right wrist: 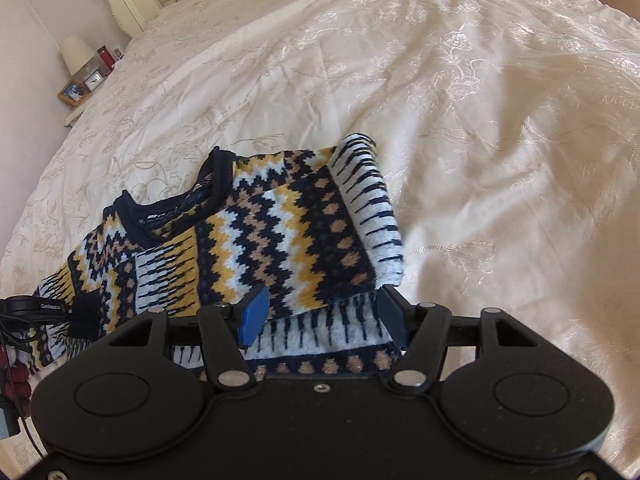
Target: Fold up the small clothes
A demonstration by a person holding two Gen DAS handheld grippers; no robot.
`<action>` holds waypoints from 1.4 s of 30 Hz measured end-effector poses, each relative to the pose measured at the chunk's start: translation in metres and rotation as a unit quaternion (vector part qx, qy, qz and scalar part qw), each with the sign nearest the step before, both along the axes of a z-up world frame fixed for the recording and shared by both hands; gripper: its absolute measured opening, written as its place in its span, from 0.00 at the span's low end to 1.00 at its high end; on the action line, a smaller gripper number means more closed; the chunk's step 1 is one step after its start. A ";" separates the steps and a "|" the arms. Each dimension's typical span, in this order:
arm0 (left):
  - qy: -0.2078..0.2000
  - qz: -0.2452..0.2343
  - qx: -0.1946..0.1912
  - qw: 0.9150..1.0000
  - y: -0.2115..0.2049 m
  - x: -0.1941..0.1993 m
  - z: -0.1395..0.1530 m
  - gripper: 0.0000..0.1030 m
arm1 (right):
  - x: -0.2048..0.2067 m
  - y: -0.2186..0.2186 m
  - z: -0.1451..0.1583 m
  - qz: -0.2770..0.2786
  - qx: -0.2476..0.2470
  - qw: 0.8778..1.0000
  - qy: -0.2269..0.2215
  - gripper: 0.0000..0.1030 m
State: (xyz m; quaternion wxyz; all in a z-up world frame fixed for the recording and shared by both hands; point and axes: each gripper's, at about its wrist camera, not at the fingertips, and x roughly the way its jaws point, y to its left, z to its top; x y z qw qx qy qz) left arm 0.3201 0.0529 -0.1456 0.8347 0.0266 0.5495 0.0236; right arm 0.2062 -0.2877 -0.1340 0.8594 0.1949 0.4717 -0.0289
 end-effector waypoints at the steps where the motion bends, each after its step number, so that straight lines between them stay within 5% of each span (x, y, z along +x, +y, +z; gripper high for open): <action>1: -0.015 0.005 -0.004 1.000 0.003 -0.003 0.007 0.07 | 0.001 -0.004 -0.001 -0.002 0.000 1.000 0.000 0.63; 5: -0.041 0.044 0.003 0.998 0.020 -0.003 0.025 0.01 | 0.007 -0.019 -0.003 -0.010 0.005 1.000 -0.005 0.73; 15: -0.026 0.056 0.065 0.996 0.032 0.017 0.010 0.00 | 0.048 -0.049 -0.024 -0.028 0.017 0.999 0.002 0.73; 21: 0.001 0.043 0.042 0.998 0.031 0.022 -0.002 0.04 | 0.072 -0.050 -0.054 -0.003 -0.066 0.996 0.063 0.63; 30: -0.001 0.051 0.023 0.998 0.034 0.001 0.006 0.09 | 0.067 -0.064 -0.049 -0.062 -0.074 0.993 0.069 0.64; 34: -0.010 0.047 0.012 0.999 0.037 -0.015 0.017 0.09 | 0.055 -0.056 -0.033 -0.051 -0.046 0.997 0.033 0.67; 37: -0.010 0.048 -0.001 0.999 0.040 -0.025 0.022 0.11 | 0.046 -0.046 -0.042 -0.035 -0.051 0.996 0.056 0.69; 40: -0.008 0.055 -0.027 0.998 0.049 -0.038 0.025 0.26 | 0.034 -0.039 -0.053 -0.032 -0.073 0.993 0.082 0.71; 42: -0.007 0.062 -0.048 0.997 0.059 -0.048 0.026 0.27 | 0.027 -0.038 -0.050 -0.039 -0.081 0.992 0.084 0.73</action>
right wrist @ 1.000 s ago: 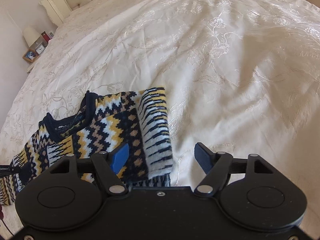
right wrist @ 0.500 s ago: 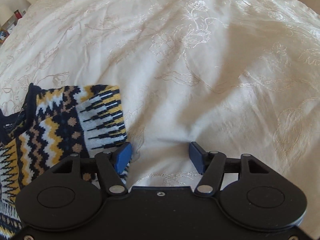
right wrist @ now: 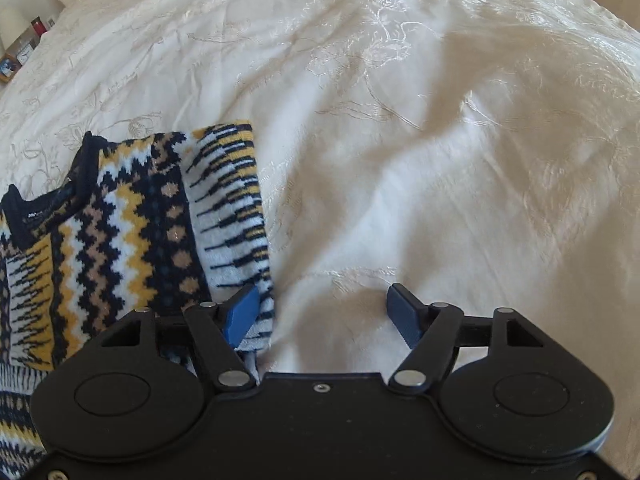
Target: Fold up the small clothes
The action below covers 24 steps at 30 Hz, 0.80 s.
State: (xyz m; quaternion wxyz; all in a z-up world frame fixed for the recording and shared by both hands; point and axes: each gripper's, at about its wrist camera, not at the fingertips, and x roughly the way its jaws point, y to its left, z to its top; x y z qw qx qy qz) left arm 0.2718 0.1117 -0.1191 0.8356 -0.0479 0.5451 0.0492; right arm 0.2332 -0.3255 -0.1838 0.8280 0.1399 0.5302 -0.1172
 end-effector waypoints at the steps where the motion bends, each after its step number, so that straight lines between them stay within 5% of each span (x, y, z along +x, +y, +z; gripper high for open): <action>1: 0.001 0.004 -0.009 1.000 0.006 -0.005 0.000 0.27 | -0.003 0.000 0.004 -0.005 -0.001 1.000 0.000 0.73; 4: 0.001 0.017 -0.027 1.000 0.022 -0.021 0.001 0.29 | -0.012 0.004 0.018 -0.010 -0.001 1.000 -0.014 0.76; 6: 0.001 0.029 -0.034 0.999 0.036 -0.032 0.001 0.35 | -0.018 0.009 0.028 -0.006 0.007 0.999 -0.030 0.88; 14: -0.022 0.095 -0.023 0.995 0.100 -0.061 0.006 0.64 | -0.034 0.057 0.059 0.040 0.026 0.997 -0.067 0.99; 24: -0.049 0.164 0.005 0.985 0.202 -0.071 0.011 0.67 | -0.041 0.129 0.075 0.088 0.054 0.992 -0.076 0.99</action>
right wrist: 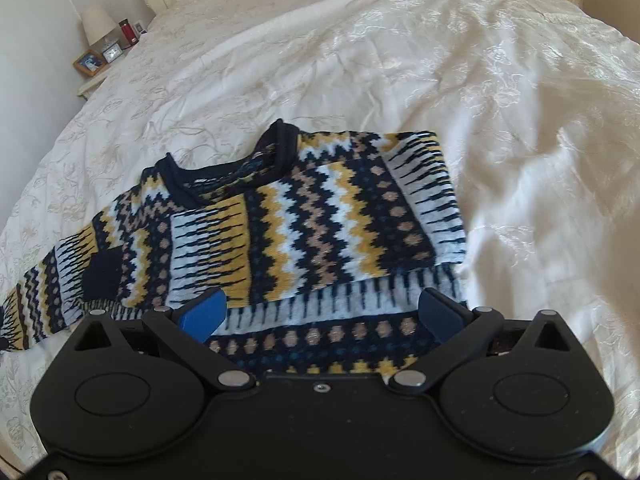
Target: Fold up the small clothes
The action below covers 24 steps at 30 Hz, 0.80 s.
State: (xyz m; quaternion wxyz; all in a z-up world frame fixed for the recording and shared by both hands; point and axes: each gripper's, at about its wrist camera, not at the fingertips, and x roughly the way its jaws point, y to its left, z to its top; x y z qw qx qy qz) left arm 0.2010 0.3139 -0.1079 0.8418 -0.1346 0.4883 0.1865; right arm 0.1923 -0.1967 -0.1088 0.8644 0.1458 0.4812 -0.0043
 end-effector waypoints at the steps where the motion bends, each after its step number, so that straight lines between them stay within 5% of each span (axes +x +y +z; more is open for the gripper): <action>1: 0.000 0.004 0.004 1.000 0.009 0.001 0.000 0.67 | -0.001 0.007 0.001 0.004 0.000 1.000 -0.001 0.99; 13: 0.034 -0.038 0.142 0.989 0.069 0.017 -0.002 0.67 | 0.002 0.062 0.003 0.019 0.009 1.000 0.017 0.99; 18: 0.030 -0.032 0.147 0.988 0.094 0.023 -0.002 0.67 | 0.006 0.079 0.003 0.029 0.006 0.999 0.024 0.99; 24: 0.004 0.034 0.109 0.993 0.133 0.019 0.007 0.67 | 0.014 0.093 0.001 0.037 0.007 0.999 0.030 0.99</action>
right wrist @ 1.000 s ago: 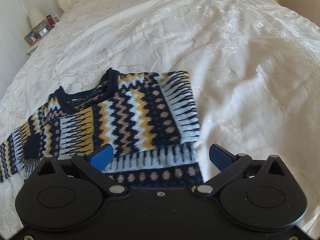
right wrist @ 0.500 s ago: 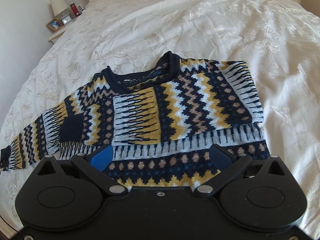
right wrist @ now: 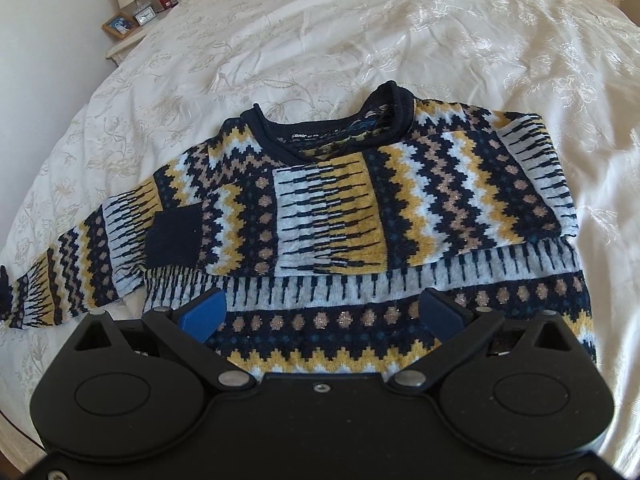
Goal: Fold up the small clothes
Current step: 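Grasp the other navy sleeve cuff with the left gripper and lift it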
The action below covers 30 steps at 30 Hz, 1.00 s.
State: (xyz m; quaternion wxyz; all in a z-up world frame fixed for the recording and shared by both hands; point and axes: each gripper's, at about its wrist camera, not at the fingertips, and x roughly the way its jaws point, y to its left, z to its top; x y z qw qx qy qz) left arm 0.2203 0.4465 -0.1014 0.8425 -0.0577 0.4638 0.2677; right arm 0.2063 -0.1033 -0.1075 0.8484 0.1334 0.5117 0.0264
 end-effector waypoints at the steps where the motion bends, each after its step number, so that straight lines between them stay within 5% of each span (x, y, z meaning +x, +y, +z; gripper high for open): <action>1: -0.005 0.007 -0.007 1.000 0.003 -0.001 0.000 0.67 | 0.001 0.002 -0.001 0.002 0.000 1.000 0.001 0.99; 13: -0.028 0.004 -0.036 0.999 0.006 0.003 -0.004 0.67 | 0.020 0.029 -0.009 0.036 0.001 0.999 0.017 0.99; 21: -0.011 -0.031 0.015 0.999 -0.018 0.013 -0.003 0.40 | 0.023 0.028 -0.010 0.042 0.008 0.999 0.016 0.99; 24: -0.021 -0.041 0.012 0.999 -0.024 0.014 -0.001 0.07 | 0.019 0.022 -0.011 0.039 0.013 0.999 0.016 0.99; 30: -0.064 -0.053 0.011 0.997 -0.057 0.012 0.028 0.05 | 0.007 0.001 -0.019 0.041 0.027 0.999 0.022 0.99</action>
